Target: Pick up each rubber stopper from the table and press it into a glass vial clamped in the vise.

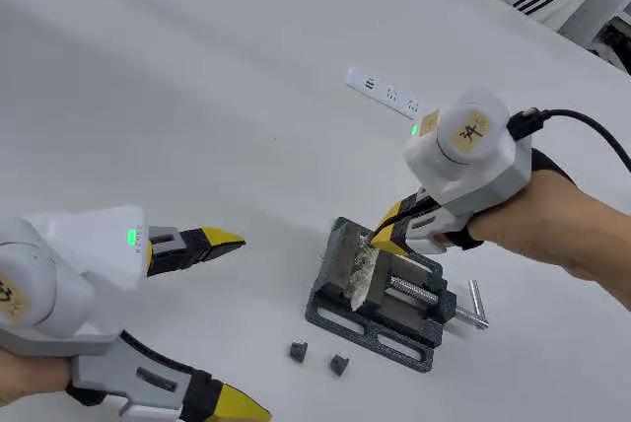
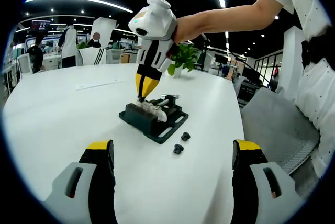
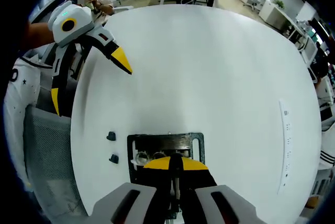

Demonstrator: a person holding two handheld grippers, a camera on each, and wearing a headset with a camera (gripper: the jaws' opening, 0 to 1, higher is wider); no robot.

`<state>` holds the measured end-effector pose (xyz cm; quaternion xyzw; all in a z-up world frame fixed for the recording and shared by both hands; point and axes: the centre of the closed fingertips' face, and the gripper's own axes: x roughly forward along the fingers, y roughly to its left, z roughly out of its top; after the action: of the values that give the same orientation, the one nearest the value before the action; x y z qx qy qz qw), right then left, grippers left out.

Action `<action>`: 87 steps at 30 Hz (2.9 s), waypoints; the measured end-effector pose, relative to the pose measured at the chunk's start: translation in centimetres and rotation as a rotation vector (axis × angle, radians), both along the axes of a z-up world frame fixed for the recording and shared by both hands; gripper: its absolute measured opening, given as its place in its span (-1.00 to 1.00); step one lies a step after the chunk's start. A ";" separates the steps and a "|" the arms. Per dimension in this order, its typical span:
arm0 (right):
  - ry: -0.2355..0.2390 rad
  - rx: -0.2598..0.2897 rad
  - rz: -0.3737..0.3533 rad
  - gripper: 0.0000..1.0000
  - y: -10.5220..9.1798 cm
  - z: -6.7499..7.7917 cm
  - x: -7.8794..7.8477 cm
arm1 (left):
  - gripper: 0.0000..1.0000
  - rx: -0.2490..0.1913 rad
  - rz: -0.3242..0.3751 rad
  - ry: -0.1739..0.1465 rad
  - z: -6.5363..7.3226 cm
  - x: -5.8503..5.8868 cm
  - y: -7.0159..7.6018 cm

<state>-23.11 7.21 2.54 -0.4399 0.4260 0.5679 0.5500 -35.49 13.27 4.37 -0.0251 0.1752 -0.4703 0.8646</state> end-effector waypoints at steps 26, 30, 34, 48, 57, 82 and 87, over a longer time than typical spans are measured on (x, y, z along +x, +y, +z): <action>-0.073 0.006 0.068 -1.00 0.1 -0.1 -0.3 | 0.85 -0.007 0.001 -0.004 0.3 0.0 0.0; -0.085 0.012 0.078 -1.00 0.2 -0.1 -0.3 | 0.85 -0.008 0.003 -0.003 0.3 0.0 0.0; -0.097 0.023 0.084 -1.00 0.1 -0.1 -0.3 | 0.85 -0.009 0.005 -0.001 0.3 0.0 0.0; -0.139 0.053 0.104 -1.00 0.1 0.0 -0.4 | 0.84 -0.010 0.010 0.003 0.1 0.0 0.1; -0.112 0.059 0.071 -1.00 0.1 -0.1 -0.2 | 0.84 -0.012 0.013 0.001 0.1 0.0 0.2; -0.027 0.072 -0.027 -1.00 0.2 0.0 -0.1 | 0.84 -0.006 -0.001 -0.010 0.6 -0.3 -0.1; -0.049 0.105 -0.004 -1.00 0.2 0.1 -0.1 | 0.84 0.001 0.003 -0.013 0.9 -0.3 0.2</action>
<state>-23.19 7.46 2.64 -0.4236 0.3830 0.5773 0.5836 -35.83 13.51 5.24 -0.0219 0.1700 -0.4690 0.8664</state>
